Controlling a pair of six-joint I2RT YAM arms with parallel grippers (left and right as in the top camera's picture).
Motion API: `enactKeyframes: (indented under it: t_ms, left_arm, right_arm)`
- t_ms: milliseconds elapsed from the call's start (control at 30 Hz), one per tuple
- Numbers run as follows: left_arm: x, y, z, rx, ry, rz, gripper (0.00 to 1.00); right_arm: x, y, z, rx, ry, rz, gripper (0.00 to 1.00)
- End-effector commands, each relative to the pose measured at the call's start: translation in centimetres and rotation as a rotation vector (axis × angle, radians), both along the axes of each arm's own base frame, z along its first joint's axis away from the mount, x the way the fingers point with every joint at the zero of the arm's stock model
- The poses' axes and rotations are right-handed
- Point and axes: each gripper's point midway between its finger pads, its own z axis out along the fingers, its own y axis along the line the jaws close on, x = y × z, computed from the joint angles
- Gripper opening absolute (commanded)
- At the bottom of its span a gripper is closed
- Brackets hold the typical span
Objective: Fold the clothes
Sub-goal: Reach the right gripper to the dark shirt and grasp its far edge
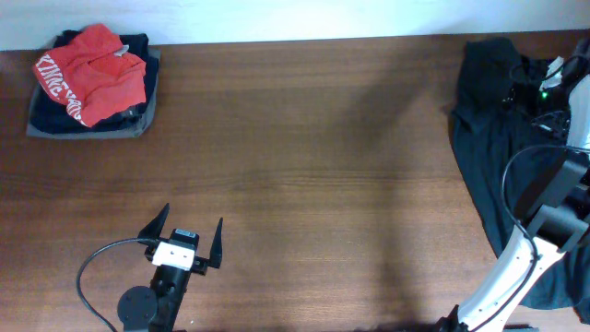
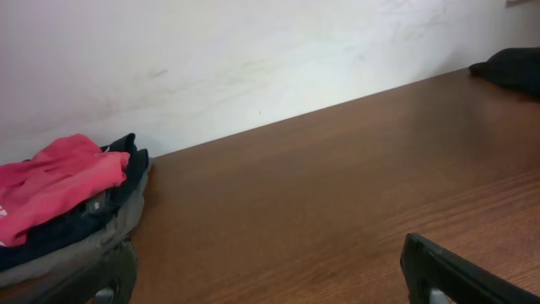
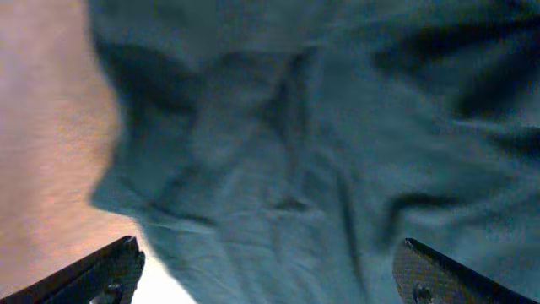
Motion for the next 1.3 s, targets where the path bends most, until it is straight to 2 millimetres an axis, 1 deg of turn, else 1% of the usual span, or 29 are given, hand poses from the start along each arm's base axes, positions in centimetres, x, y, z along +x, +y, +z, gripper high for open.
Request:
enactKeyframes:
  t_ms: [0, 200, 300, 600, 867, 1133, 1167, 1233, 1267]
  left_arm:
    - [0.0, 0.2, -0.2, 0.016, -0.003, 0.008, 0.99]
    - [0.0, 0.2, -0.2, 0.016, -0.002, 0.008, 0.99]
    - [0.0, 0.2, -0.2, 0.016, -0.002, 0.008, 0.99]
    - [0.0, 0.2, -0.2, 0.016, -0.002, 0.008, 0.99]
    - [0.0, 0.2, -0.2, 0.016, -0.003, 0.008, 0.99]
    - [0.0, 0.2, -0.2, 0.016, -0.003, 0.008, 0.99]
    - [0.0, 0.2, -0.2, 0.016, -0.002, 0.008, 0.99]
    - [0.0, 0.2, -0.2, 0.016, -0.003, 0.008, 0.99]
    - [0.0, 0.2, -0.2, 0.016, -0.003, 0.008, 0.99]
  right_arm:
    - [2.1, 3.3, 0.0, 0.163, -0.091, 0.074, 0.99]
    - [2.9, 5.0, -1.5, 0.177, -0.070, 0.098, 0.98]
    - [2.8, 5.1, -2.2, 0.200, -0.051, 0.054, 0.99]
    - [1.9, 5.6, -4.3, 0.224, -0.007, 0.049, 0.99]
    - [2.0, 5.5, -6.4, 0.216, -0.023, 0.051, 0.99]
    - [2.4, 5.3, -6.6, 0.206, -0.042, 0.052, 1.00]
    - [2.4, 5.3, -6.6, 0.205, -0.043, 0.052, 0.97]
    - [2.5, 5.4, -6.6, 0.204, -0.045, 0.055, 0.85]
    - [2.6, 5.5, -6.6, 0.204, -0.045, 0.058, 0.80]
